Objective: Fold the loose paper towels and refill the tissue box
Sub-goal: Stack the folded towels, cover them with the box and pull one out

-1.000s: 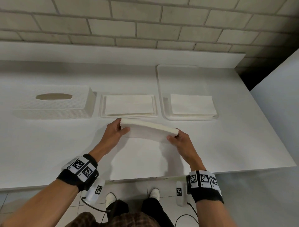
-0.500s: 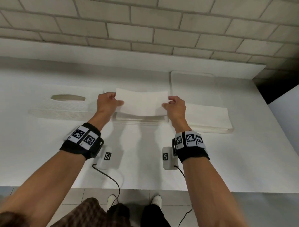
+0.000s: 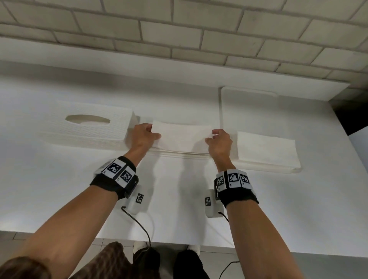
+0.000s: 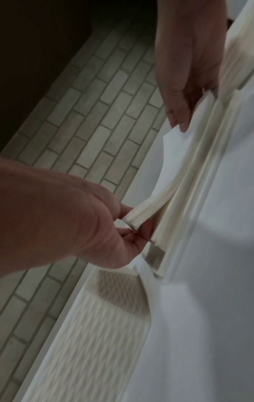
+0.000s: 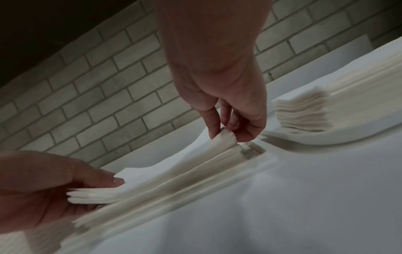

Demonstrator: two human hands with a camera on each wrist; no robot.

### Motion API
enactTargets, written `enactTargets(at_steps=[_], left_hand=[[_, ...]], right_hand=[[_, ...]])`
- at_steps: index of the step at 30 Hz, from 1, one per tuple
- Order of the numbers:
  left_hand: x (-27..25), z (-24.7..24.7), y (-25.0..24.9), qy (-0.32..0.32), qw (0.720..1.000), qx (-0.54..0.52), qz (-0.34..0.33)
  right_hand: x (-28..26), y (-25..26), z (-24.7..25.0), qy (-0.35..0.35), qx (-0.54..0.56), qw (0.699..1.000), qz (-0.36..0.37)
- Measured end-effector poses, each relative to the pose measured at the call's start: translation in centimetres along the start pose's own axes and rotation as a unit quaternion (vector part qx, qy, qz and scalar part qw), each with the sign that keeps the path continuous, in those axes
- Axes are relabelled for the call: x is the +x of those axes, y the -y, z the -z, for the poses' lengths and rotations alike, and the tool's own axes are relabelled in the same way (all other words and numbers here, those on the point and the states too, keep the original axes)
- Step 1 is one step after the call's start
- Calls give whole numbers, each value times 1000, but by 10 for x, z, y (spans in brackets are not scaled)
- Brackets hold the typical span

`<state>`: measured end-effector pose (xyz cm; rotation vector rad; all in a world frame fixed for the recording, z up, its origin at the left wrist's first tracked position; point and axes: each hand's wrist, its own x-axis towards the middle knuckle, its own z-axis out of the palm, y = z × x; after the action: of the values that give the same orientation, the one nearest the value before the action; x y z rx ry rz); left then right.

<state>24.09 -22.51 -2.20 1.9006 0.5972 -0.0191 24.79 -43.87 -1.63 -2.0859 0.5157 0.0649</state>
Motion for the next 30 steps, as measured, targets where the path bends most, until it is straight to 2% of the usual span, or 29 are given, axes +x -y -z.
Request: enactTargets(at_steps=[7,10,12,14,16,18,21,23,26,30], left_hand=[[0,-9,12,-40,986,151,-62],[-1,-7,11,-10,979,197,-50],[-2,-5,6,-1,964,263,-44],[-4,-4,-1,-35,948,310,-59],[-13,-11,-17,-71,958,255,-107],[-25,-28,-39,-60,973,152,-161],[-53,-73,-77,40,982,69,-173],[-69,-109,-95,113,985,21,-128],[-86,-156,-101,168,985,-13,-44],[-86,-197,-92,164,986,5,12]], right_hand=[[9,-17,-15,-3,-62,998,7],[12,-23,-18,9,-68,998,5],[8,-18,-13,7,-60,998,2],[4,-14,0,-17,-30,999,21],[4,-12,23,-73,11,996,47],[6,-11,56,-138,44,987,71],[19,-25,112,-233,40,968,82],[30,-44,147,-266,13,962,63],[48,-79,185,-238,-40,970,-9],[62,-105,204,-153,-93,982,-57]])
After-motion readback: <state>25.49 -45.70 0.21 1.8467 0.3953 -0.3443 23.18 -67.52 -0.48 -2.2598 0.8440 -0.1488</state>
